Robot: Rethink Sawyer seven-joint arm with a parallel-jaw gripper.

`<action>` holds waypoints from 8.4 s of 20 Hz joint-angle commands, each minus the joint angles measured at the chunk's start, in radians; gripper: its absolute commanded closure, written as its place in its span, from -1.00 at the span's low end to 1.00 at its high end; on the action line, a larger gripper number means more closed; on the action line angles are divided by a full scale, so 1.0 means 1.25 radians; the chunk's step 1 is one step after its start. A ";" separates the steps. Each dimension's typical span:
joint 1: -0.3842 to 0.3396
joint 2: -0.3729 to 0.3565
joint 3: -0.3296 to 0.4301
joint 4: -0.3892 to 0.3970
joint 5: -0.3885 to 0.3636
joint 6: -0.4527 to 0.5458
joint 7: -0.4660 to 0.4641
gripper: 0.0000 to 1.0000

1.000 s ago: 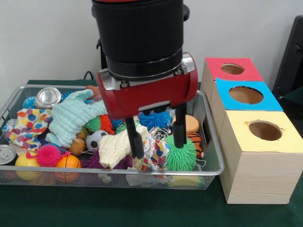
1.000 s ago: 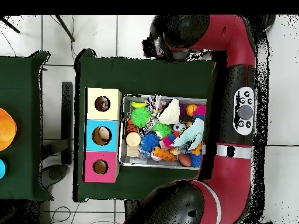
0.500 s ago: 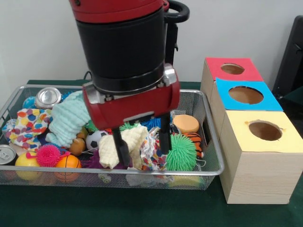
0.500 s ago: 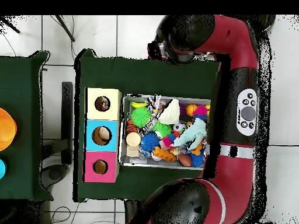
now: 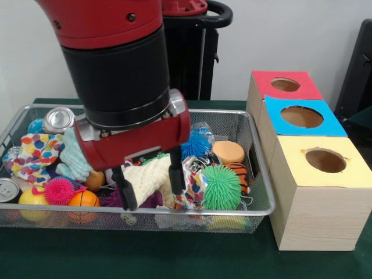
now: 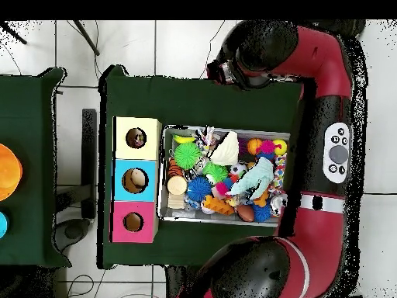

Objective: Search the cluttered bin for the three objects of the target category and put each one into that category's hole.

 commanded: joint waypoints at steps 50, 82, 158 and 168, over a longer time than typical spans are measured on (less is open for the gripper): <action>-0.074 -0.128 -0.021 0.416 0.028 -0.184 -0.097 -1.00; -0.070 -0.042 -0.008 0.285 0.002 -0.176 -0.187 -1.00; -0.114 -0.088 -0.030 0.529 0.000 -0.268 -0.098 -1.00; -0.119 -0.067 -0.031 0.529 -0.008 -0.289 -0.113 -1.00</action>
